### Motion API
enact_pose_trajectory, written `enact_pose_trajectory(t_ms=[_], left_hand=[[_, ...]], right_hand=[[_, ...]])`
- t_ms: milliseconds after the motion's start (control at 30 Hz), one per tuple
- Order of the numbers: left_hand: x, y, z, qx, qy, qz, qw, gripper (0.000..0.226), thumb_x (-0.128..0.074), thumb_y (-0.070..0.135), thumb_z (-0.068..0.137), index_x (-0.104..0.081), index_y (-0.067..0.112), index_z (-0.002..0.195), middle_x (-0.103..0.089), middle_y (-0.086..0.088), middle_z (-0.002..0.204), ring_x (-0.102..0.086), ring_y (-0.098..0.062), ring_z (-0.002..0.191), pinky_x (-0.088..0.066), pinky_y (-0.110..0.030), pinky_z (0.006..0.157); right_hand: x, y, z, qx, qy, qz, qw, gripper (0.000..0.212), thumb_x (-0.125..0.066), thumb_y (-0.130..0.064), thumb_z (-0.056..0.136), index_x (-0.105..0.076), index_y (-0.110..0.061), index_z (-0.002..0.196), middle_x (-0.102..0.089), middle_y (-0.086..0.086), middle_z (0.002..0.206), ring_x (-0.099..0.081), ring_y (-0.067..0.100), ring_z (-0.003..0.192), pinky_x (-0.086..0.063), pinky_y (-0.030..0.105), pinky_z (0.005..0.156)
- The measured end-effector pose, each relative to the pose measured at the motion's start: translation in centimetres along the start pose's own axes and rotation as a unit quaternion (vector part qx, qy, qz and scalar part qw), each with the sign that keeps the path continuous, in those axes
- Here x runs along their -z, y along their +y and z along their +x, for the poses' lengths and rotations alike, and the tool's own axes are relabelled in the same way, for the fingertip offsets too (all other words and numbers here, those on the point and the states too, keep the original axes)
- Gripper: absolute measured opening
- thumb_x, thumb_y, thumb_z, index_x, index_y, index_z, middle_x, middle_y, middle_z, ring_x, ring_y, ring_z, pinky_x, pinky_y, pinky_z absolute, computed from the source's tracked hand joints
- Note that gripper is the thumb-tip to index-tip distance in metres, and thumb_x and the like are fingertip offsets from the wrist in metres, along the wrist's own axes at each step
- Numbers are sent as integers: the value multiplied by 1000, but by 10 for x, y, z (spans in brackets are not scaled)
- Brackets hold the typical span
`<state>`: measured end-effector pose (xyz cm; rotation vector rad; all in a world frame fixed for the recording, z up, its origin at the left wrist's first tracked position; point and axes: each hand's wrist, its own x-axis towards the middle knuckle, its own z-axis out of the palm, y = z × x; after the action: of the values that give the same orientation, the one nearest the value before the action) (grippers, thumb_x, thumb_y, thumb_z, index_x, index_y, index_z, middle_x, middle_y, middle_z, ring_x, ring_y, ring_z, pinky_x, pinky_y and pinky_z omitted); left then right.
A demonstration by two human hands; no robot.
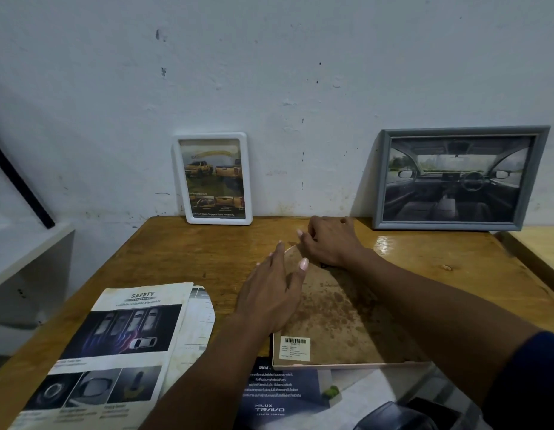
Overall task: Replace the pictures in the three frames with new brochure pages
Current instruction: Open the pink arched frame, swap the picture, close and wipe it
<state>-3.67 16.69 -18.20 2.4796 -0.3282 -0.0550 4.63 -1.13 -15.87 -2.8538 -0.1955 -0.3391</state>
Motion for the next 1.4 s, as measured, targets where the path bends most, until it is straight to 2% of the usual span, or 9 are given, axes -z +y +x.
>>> enact_pose_trajectory(t_ms=[300, 500, 800, 867, 967, 1067, 1133, 1267, 1400], left_hand=[[0, 1, -1, -13, 20, 1, 1000, 83, -17, 77, 94, -4, 32, 162, -19, 1, 169, -20, -24, 154, -19, -45, 124], [-2, -3, 2, -47, 56, -16, 997, 80, -27, 75, 95, -8, 33, 161, -22, 8, 166, -26, -16, 151, -27, -43, 122], [10, -6, 3, -73, 135, 4, 988, 73, -52, 65, 92, -36, 29, 153, -48, 4, 138, -48, -14, 124, -45, -35, 101], [12, -7, 2, -65, 135, 7, 989, 73, -52, 65, 92, -37, 29, 153, -48, 3, 139, -48, -15, 125, -44, -34, 101], [14, -5, 0, -61, 131, 6, 990, 75, -52, 66, 91, -36, 29, 154, -49, 0, 139, -50, -18, 126, -47, -40, 102], [16, 0, -2, -51, 138, -8, 989, 75, -55, 63, 92, -36, 26, 155, -48, -3, 140, -49, -21, 127, -47, -42, 103], [17, 4, -5, -47, 149, -10, 988, 75, -57, 60, 93, -37, 23, 155, -48, -5, 137, -50, -23, 125, -48, -41, 101], [23, 24, -13, -54, 164, -21, 985, 72, -56, 57, 95, -36, 23, 156, -45, -6, 137, -49, -23, 125, -47, -39, 100], [32, 58, -11, -91, 159, -67, 981, 67, -52, 55, 95, -42, 24, 153, -50, -5, 140, -49, -23, 128, -45, -44, 107]], right_hand=[[-2, -1, 1, -29, 4, -5, 1000, 44, -30, -64, 94, -49, -24, 98, -64, 2, 98, -52, 25, 101, -32, 50, 96], [16, -11, 3, -14, 44, 20, 999, 39, -38, -60, 96, -46, -23, 99, -59, 1, 91, -54, 18, 77, -48, 37, 67], [60, 5, -15, -57, -15, 59, 997, 39, -55, -53, 93, -56, -22, 116, -58, 6, 117, -56, 24, 101, -51, 43, 86], [67, 19, -32, -83, -47, 94, 991, 44, -58, -51, 92, -56, -24, 126, -59, 8, 124, -57, 26, 107, -53, 44, 87], [77, 32, -67, -122, -61, 173, 975, 55, -66, -46, 91, -47, -27, 138, -57, 8, 128, -57, 21, 103, -52, 31, 71], [86, 34, -105, -175, -80, 268, 944, 52, -69, -35, 91, -45, -27, 136, -61, 5, 113, -64, 17, 89, -52, 27, 57], [88, 32, -126, -191, -90, 307, 928, 51, -69, -29, 92, -45, -29, 136, -67, 5, 104, -67, 19, 87, -56, 30, 60], [96, 28, -148, -179, -23, 348, 920, 52, -59, -18, 98, -41, -27, 146, -67, 7, 97, -67, 19, 88, -60, 37, 70], [129, 31, -147, -179, 69, 400, 896, 41, -45, -9, 103, -50, -27, 139, -65, 9, 111, -66, 28, 93, -60, 50, 79]])
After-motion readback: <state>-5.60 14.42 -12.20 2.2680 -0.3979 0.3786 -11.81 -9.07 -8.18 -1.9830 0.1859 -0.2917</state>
